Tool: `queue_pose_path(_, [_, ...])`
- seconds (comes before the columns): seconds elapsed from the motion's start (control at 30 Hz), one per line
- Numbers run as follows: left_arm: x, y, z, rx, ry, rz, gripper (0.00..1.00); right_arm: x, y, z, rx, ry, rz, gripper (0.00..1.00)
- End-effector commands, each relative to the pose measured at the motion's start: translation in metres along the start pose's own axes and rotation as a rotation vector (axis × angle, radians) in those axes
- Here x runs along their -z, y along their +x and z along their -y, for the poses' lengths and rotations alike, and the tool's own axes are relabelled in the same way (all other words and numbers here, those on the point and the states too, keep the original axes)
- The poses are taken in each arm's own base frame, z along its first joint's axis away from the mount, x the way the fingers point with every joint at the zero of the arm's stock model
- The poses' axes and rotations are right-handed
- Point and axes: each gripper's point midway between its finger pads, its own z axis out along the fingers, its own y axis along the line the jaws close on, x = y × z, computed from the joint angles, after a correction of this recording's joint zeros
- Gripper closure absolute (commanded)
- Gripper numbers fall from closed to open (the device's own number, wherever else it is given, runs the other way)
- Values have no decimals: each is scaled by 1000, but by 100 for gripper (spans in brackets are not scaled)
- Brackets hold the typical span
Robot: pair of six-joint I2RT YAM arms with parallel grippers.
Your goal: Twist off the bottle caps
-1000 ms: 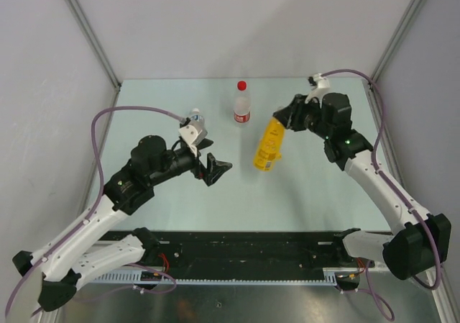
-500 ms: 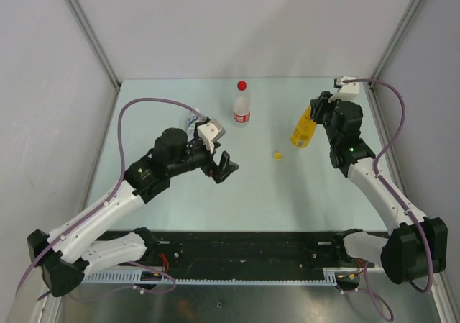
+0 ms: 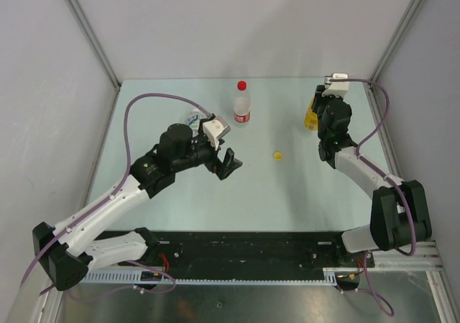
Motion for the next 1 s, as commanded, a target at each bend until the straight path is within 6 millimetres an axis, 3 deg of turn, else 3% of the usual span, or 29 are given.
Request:
queue_pose_path(0.0, [1, -27, -2, -41, -9, 70, 1, -11, -17, 12, 3, 72, 126, 100])
queue_pose_path(0.43, [-5, -21, -7, -46, -24, 47, 0, -31, 23, 12, -11, 150, 142, 100])
queue_pose_path(0.6, [-4, -21, -7, -46, -26, 48, 1, -31, 34, 9, -20, 161, 120, 73])
queue_pose_path(0.97, [0, -21, -10, -50, -49, 55, 1, -28, 49, 2, -44, 162, 63, 51])
